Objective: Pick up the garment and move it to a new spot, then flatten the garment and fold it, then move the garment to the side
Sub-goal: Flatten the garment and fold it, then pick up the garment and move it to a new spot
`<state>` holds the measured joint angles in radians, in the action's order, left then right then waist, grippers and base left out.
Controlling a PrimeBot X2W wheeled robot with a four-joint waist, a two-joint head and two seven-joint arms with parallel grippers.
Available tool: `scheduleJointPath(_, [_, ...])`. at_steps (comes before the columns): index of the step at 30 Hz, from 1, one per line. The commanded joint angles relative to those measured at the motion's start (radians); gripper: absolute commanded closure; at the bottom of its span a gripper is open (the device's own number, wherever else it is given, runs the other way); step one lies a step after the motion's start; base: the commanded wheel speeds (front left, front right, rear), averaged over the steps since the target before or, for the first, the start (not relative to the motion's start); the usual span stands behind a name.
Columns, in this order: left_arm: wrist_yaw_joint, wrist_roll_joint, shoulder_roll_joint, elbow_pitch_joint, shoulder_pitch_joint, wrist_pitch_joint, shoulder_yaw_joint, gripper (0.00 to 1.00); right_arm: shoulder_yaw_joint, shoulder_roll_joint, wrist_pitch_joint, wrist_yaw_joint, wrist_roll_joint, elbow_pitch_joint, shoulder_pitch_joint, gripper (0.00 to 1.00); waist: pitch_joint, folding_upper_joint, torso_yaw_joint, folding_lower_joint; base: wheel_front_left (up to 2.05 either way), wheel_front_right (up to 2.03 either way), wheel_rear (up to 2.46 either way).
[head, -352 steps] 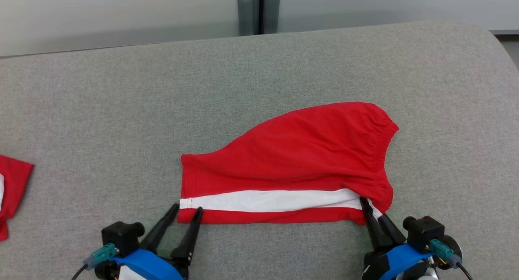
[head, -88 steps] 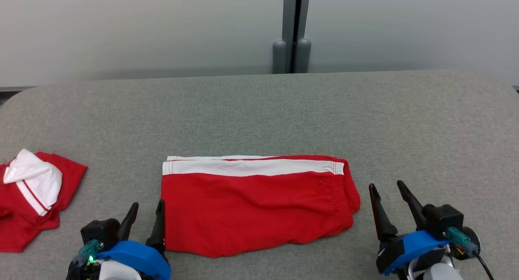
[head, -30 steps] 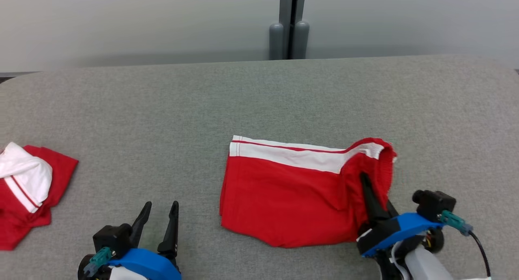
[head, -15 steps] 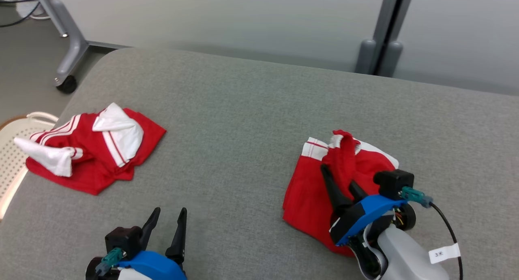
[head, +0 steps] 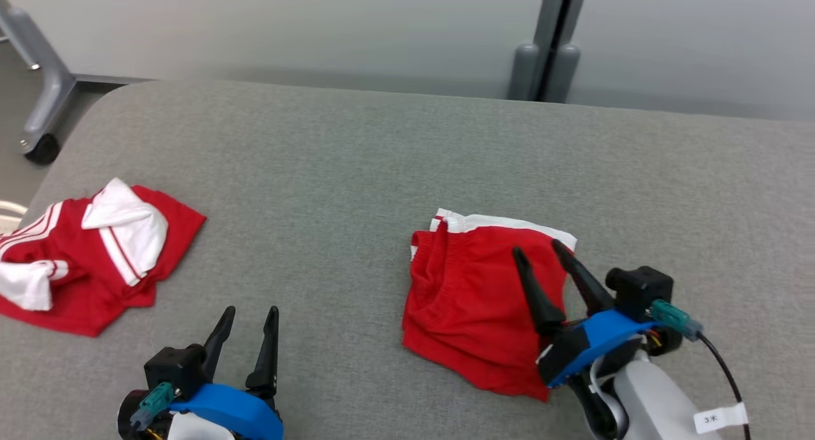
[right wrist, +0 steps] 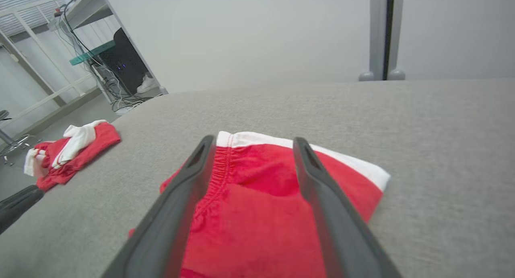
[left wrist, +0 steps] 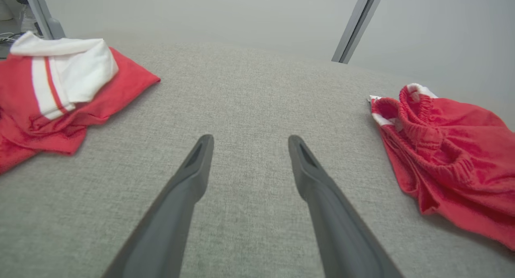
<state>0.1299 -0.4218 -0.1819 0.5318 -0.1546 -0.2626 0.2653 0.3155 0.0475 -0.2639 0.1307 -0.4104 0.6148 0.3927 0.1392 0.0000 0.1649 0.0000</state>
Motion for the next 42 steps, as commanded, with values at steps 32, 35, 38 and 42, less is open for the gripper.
scheduleJointPath(32, [0.002, 0.197, 0.072, -0.015, 0.118, -0.003, -0.163, 0.00, -0.262, 0.005, 0.000, 0.000, 0.218, -0.100, -0.287, 0.00, -0.131, 0.0000, -0.157, 0.0000, 0.00, 0.00, 0.00])
scheduleJointPath(35, [0.002, 0.185, 0.066, -0.019, 0.102, -0.003, -0.136, 0.00, -0.235, 0.005, 0.000, 0.000, 0.209, -0.084, -0.249, 0.00, -0.101, 0.0000, -0.126, 0.0000, 0.00, 0.00, 0.00])
scheduleJointPath(38, [0.002, 0.164, 0.045, -0.024, 0.089, -0.003, -0.110, 0.00, -0.200, 0.005, 0.000, 0.000, 0.189, -0.057, -0.193, 0.00, -0.061, 0.0000, -0.083, 0.0000, 0.00, 0.00, 0.00])
scheduleJointPath(42, [0.002, 0.132, 0.018, -0.026, 0.065, -0.003, -0.073, 0.00, -0.170, 0.006, 0.000, 0.000, 0.138, 0.020, -0.109, 0.00, -0.019, 0.0000, -0.023, 0.0000, 0.00, 0.00, 0.00])
